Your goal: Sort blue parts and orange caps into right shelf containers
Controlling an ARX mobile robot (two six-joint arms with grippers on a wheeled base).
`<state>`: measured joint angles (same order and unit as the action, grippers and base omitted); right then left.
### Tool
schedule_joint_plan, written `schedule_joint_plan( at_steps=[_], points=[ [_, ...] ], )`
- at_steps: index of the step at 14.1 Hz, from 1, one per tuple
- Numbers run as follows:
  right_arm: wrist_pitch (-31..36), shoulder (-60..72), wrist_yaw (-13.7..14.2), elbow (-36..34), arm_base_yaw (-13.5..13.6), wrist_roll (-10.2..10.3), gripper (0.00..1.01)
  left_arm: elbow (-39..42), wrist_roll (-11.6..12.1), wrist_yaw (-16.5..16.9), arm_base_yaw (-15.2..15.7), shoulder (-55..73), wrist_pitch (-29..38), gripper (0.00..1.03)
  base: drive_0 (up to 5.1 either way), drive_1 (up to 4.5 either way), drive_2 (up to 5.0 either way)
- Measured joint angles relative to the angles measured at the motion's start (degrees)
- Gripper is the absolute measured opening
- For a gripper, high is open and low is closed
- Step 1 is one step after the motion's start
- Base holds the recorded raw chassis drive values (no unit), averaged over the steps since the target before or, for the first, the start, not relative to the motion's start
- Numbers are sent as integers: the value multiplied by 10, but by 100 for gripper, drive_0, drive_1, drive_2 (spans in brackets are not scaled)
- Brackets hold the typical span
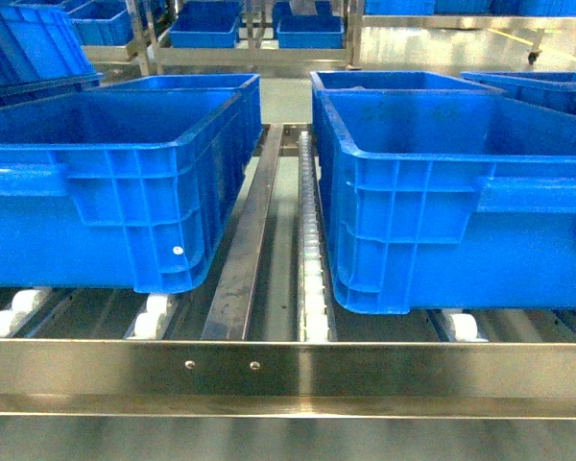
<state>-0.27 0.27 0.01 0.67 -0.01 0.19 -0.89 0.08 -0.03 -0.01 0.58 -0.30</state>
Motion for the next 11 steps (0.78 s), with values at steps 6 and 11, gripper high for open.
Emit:
schedule_joint_plan(
  at_steps=[6,11],
  points=[
    [0,0,0,0,0,0,98,0,0,0,0,0,0,98,0,0,0],
    [0,0,0,0,0,0,98,0,0,0,0,0,0,98,0,0,0]
  ],
)
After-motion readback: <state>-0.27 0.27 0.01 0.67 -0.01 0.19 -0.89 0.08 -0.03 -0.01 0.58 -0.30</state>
